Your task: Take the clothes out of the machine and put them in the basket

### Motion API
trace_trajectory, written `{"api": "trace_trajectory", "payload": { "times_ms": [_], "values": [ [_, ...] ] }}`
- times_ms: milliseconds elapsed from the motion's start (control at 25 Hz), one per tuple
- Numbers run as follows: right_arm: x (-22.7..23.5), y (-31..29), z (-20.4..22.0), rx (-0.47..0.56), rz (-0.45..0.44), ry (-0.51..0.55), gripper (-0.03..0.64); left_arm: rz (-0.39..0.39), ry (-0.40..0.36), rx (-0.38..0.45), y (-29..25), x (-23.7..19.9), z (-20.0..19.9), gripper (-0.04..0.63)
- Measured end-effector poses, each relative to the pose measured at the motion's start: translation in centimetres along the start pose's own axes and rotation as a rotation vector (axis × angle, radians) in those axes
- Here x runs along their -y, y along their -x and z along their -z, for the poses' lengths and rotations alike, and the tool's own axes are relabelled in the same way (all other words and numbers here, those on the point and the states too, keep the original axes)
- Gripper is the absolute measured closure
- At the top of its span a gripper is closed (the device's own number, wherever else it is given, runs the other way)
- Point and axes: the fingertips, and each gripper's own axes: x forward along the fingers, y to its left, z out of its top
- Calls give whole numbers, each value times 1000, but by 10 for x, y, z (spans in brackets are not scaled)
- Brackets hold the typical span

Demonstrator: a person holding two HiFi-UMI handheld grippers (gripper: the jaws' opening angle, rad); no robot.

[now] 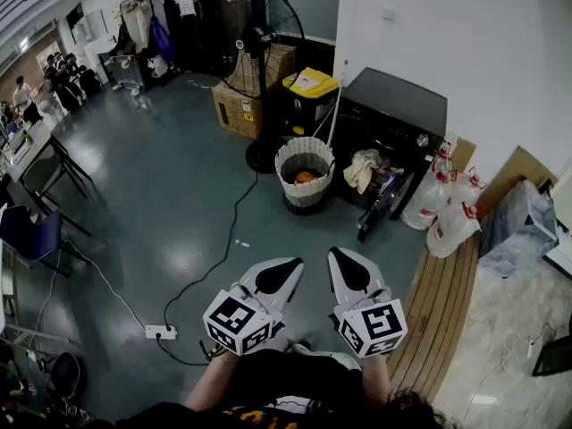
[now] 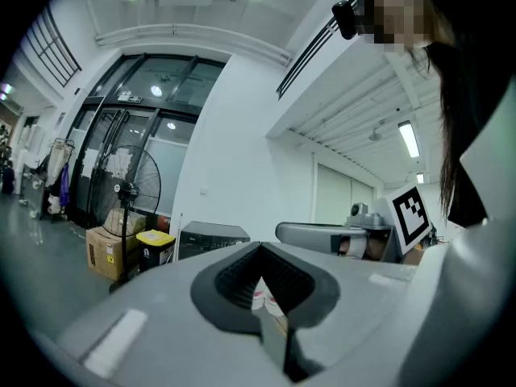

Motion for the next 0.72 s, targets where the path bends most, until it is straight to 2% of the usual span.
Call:
{"api": "trace_trajectory", "payload": {
  "times_ms": [320,520,720],
  "values": [
    [-1,0,7,-5,-7,44,601,-15,-13,-10,4,3,7,595],
    [-1,-3,6,-2,-17,27,601,-24,-12,-24,4,1,5,595],
    [1,-15,8,-8,-15,17,601,-35,-47,-71,4,-6,13,595]
  ]
}}
